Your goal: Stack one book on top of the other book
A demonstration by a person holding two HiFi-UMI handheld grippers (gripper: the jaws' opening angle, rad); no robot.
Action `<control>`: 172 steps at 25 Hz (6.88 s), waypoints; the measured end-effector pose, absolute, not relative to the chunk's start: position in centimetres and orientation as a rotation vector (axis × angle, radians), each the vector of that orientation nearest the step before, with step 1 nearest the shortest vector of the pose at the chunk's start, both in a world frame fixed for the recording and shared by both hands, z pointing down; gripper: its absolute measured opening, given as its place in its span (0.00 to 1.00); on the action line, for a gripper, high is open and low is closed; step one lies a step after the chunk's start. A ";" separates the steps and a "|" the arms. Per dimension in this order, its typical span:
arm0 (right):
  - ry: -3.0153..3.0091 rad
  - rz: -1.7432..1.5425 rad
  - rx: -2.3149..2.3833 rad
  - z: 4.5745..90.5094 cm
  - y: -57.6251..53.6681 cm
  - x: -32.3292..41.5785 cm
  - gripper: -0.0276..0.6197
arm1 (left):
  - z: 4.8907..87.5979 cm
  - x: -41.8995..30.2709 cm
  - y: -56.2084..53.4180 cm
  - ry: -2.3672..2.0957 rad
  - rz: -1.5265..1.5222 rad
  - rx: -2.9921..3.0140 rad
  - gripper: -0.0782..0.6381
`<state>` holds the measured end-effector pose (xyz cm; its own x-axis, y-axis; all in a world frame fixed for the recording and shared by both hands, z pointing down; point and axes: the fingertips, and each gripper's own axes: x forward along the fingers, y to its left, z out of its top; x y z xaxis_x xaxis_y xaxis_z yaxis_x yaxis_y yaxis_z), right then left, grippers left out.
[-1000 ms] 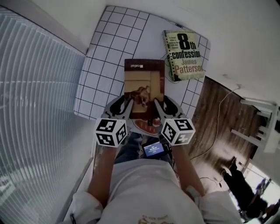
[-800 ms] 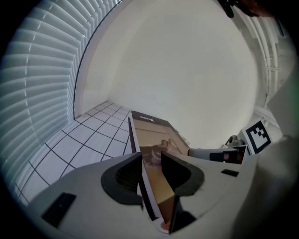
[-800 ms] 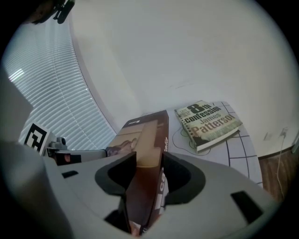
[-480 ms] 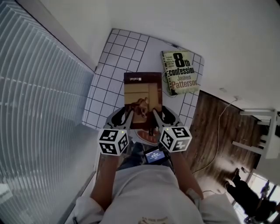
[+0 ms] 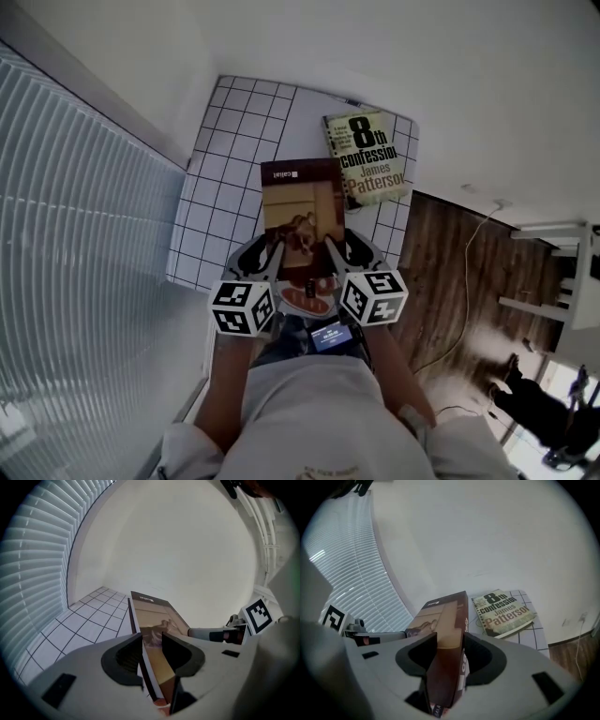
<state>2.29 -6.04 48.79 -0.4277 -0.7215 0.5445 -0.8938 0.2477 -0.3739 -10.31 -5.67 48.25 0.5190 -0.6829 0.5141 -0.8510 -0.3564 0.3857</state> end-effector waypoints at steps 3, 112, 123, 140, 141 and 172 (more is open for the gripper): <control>-2.246 0.952 1.532 48.6 -6.8 4.5 0.32 | 48.1 -8.1 -6.6 -1.219 0.351 2.156 0.30; -2.211 0.730 1.504 50.9 -21.7 20.7 0.36 | 51.3 7.5 -21.2 -1.187 0.564 2.247 0.36; -2.170 0.668 1.695 46.5 -18.9 21.3 0.31 | 47.7 6.5 -20.0 -1.149 0.504 2.333 0.36; -2.168 0.492 1.898 41.0 -10.5 17.0 0.07 | 42.0 1.1 -14.1 -1.144 0.382 2.509 0.19; -2.173 0.486 1.899 40.7 -9.9 16.6 0.06 | 41.7 0.7 -13.6 -1.151 0.381 2.515 0.18; -2.309 0.293 1.936 33.1 -2.0 11.5 0.05 | 33.2 -4.5 -6.5 -1.280 0.173 2.676 0.12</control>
<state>11.52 -2.04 33.10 -0.1783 -0.9613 0.2102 -0.9833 0.1662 -0.0743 -4.52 -6.52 33.22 0.6248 -0.7604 0.1772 -0.7802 -0.6171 0.1029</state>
